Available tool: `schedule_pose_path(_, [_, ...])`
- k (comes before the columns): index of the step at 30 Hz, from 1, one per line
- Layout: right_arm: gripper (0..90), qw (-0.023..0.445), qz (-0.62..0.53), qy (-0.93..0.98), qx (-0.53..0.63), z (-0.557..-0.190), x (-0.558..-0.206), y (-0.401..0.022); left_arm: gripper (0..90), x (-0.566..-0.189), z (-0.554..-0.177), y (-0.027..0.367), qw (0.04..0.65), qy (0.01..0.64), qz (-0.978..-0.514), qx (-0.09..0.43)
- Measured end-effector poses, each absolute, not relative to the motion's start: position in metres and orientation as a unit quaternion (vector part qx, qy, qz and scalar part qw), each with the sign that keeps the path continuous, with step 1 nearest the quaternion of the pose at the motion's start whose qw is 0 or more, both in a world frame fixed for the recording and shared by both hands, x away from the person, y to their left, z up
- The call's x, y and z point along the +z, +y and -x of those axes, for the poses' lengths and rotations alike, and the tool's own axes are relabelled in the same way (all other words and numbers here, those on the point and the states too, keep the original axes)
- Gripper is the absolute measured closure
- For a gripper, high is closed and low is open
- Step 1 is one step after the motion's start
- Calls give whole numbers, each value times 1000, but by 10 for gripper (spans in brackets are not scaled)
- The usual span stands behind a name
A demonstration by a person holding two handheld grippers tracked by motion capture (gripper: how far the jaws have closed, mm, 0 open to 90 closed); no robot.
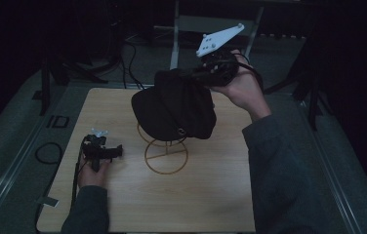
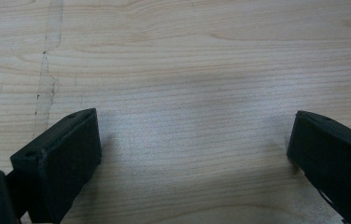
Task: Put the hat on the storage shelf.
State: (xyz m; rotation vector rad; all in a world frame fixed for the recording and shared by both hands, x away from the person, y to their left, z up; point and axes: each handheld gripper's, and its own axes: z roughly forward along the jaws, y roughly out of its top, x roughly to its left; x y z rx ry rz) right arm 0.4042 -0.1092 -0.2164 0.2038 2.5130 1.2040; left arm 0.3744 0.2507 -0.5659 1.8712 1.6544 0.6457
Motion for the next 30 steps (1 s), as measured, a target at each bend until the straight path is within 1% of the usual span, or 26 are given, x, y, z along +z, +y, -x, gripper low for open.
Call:
schedule_pose_path(9, [860,170,-55,897,405,-400,-224,-80,26,-566,-374,251,277,617,-697,240])
schedule_pose_path(19, [857,166,-43,909,380,-400,-242,-49,26,-566,-374,251,277,617,-697,239])
schedule_pose_path(30, [854,156,-35,918,363,-402,-258,-30,26,-566,-375,250,278,617,-696,239])
